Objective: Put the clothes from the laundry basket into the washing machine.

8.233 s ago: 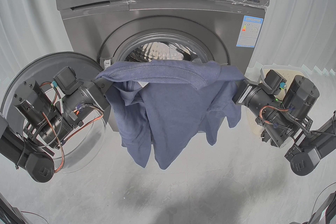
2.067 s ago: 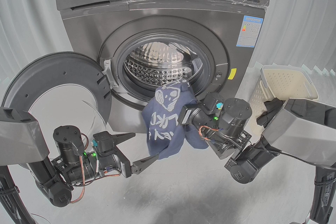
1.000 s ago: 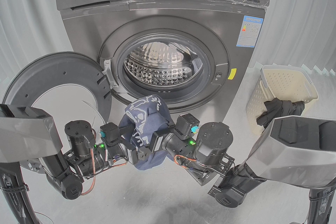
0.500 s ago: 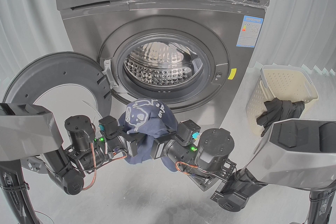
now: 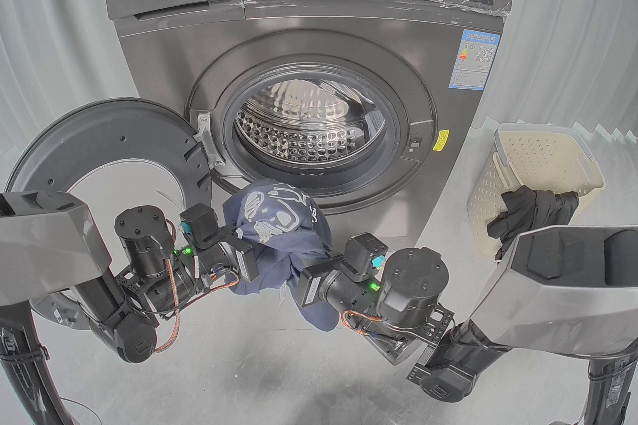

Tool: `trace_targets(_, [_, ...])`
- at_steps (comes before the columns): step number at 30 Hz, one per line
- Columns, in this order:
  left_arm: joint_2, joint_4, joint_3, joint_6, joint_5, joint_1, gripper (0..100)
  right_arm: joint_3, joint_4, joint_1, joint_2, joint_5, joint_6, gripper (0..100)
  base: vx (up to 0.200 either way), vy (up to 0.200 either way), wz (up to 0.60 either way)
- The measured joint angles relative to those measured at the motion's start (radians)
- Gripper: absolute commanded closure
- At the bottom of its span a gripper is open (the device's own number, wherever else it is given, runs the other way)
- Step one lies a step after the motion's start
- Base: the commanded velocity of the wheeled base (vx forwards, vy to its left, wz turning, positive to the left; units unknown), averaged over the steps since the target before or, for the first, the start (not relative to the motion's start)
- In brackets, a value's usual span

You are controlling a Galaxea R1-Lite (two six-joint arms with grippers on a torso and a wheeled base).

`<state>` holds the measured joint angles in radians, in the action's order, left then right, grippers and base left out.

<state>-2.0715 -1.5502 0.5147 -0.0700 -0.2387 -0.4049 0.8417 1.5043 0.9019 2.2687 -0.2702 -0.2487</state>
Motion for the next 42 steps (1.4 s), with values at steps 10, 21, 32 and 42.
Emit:
trace_targets(10, [0.018,-0.001,0.005,-0.02,0.002,-0.004,100,-0.047,-0.006,0.003,-0.01,0.008,0.006,0,0.0,0.0,0.0])
trace_targets(21, [0.062,-0.001,0.008,-0.044,0.0,-0.008,100,-0.312,-0.01,0.005,-0.08,0.06,0.035,0,0.0,0.0,0.0])
trace_targets(32, [0.144,0.0,-0.023,-0.122,-0.005,-0.029,100,-0.314,0.034,-0.128,-0.214,0.08,0.028,0,0.0,0.0,0.0])
trace_targets(42, [0.2,0.0,-0.083,-0.126,-0.006,-0.046,100,-0.38,0.035,-0.166,-0.304,0.079,0.023,0,0.0,0.0,0.0])
